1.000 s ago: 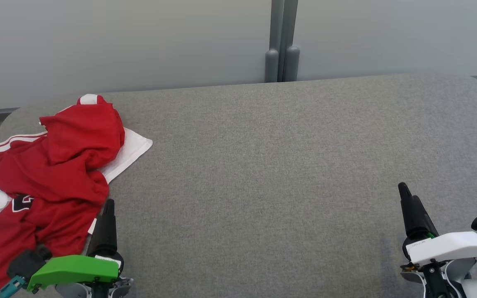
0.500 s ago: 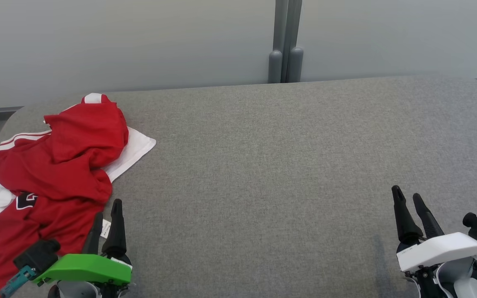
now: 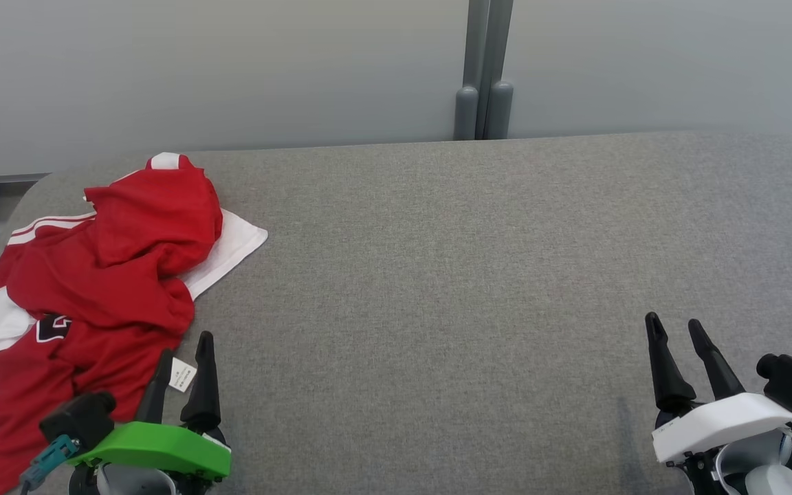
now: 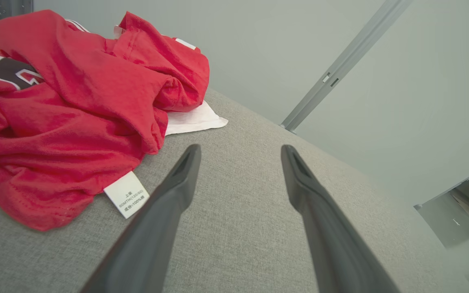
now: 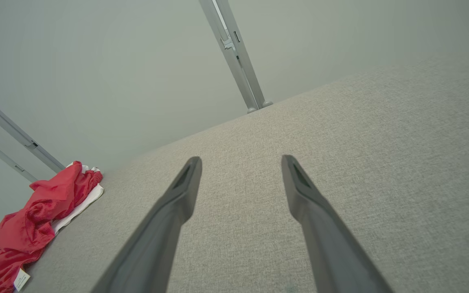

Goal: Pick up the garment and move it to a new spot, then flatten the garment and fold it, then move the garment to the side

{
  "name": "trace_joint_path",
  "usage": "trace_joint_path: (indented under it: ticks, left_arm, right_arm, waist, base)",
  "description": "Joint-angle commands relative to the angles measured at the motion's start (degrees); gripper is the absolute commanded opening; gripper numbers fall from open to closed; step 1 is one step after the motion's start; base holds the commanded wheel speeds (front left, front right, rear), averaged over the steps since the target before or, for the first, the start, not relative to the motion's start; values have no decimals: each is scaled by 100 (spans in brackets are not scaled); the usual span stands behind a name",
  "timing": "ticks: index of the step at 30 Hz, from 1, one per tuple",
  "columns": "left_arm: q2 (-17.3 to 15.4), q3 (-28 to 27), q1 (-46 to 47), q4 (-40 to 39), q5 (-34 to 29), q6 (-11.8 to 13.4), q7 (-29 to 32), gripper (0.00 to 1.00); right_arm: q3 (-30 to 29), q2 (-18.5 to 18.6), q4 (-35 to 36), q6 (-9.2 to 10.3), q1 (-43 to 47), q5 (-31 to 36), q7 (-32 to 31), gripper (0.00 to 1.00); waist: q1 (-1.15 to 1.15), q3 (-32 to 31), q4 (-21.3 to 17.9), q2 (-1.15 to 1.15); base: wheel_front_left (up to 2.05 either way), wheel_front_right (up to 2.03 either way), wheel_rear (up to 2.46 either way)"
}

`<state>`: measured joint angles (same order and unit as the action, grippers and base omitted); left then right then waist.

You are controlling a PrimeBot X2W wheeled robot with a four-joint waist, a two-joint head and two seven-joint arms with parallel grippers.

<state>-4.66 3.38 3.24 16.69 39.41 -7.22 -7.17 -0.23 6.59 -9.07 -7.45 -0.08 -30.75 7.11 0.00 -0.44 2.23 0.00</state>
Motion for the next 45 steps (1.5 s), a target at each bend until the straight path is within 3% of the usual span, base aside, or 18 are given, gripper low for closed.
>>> trace_joint_path:
  ticks: [1, 16, 45]
  left_arm:
    - [-73, 20, 113, -26, -181, -24, -76, 100]
    - [-181, 108, 82, 181, -1023, -27, -289, 100]
    - [-299, 105, 115, 613, -2461, -31, -637, 100]
  right_arm:
    - [9, 64, 55, -3, 37, 209, 64, 100]
    - [-87, 128, -29, -3, 152, 1051, 287, 100]
    - [-146, 110, -30, -5, 275, 1985, 640, 100]
  waist:
    - [0, 0, 6, 0]
    - [0, -1, 18, 0]
    - [0, -62, 113, 0]
  base:
    - [0, 0, 0]
    - [0, 0, 0]
    - [0, 0, 0]
